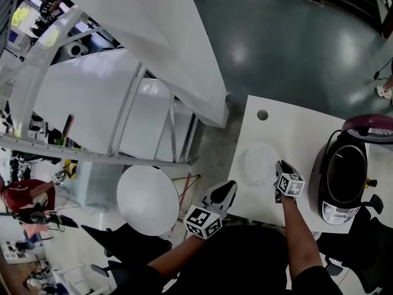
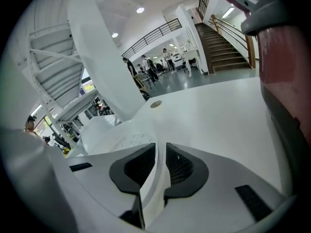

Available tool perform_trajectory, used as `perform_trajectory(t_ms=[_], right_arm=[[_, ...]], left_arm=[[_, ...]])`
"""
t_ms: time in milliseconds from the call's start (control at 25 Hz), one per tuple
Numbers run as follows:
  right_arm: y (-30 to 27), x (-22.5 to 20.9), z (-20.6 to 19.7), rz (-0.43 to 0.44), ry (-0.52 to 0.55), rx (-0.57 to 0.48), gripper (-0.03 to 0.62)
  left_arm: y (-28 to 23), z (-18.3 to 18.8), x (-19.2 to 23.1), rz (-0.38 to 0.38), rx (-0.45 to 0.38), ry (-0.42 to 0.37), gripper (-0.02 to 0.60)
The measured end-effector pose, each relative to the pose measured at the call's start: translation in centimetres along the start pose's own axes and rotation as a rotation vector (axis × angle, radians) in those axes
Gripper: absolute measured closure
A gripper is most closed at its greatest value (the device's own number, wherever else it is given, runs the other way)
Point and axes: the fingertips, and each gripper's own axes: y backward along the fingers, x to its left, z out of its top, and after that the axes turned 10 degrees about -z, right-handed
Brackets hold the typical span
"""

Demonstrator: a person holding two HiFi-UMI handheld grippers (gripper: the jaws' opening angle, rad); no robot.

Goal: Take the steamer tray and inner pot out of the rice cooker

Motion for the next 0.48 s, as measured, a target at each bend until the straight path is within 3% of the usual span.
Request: perform_trajectory(t_ms=[200,480], right_arm=[[1.8,0.2,2.3,-0.012,-0.002,-0.047,0.539],[6.7,3.7,4.7,0.059,0.007,-0.072,0.54]], left_arm=[[0.0,0.6,-0.6,-0.001,-0.033,0.001,0.567],[-0.2,1.6,-1.3,-0.009,-0.091,0.006,0.567]])
